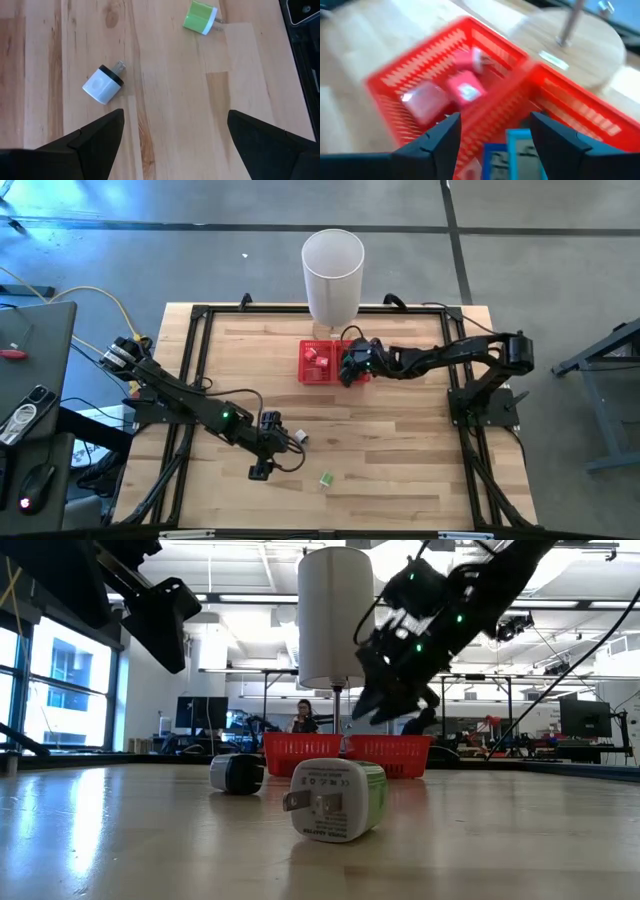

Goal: Pick & Place Office items
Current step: Put the white charger adapter into the left red bin

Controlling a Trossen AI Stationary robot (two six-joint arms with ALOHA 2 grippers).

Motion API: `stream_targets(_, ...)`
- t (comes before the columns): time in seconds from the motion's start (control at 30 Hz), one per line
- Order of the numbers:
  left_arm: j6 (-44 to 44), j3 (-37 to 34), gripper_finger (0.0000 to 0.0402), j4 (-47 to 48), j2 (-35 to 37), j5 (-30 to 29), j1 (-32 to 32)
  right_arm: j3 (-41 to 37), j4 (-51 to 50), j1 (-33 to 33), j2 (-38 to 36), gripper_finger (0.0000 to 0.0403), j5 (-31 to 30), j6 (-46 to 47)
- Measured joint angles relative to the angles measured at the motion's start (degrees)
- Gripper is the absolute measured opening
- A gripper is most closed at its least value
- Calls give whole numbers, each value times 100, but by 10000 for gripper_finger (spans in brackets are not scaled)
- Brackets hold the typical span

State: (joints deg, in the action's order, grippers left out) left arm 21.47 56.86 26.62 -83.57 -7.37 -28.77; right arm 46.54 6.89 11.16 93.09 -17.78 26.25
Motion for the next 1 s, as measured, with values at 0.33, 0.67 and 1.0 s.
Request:
stream_targets(0.33,0,0,346,55,0,17,0,4,-268,-1070,-832,212,386,-824)
stream_targets(0.67,0,0,346,50,0,15,-2,2,-1273,-2742,-1096,190,887,-802)
stream_targets(1.0,240,0,346,-22,0,7,-24,2,-1090,-3695,-1096,170,894,-197)
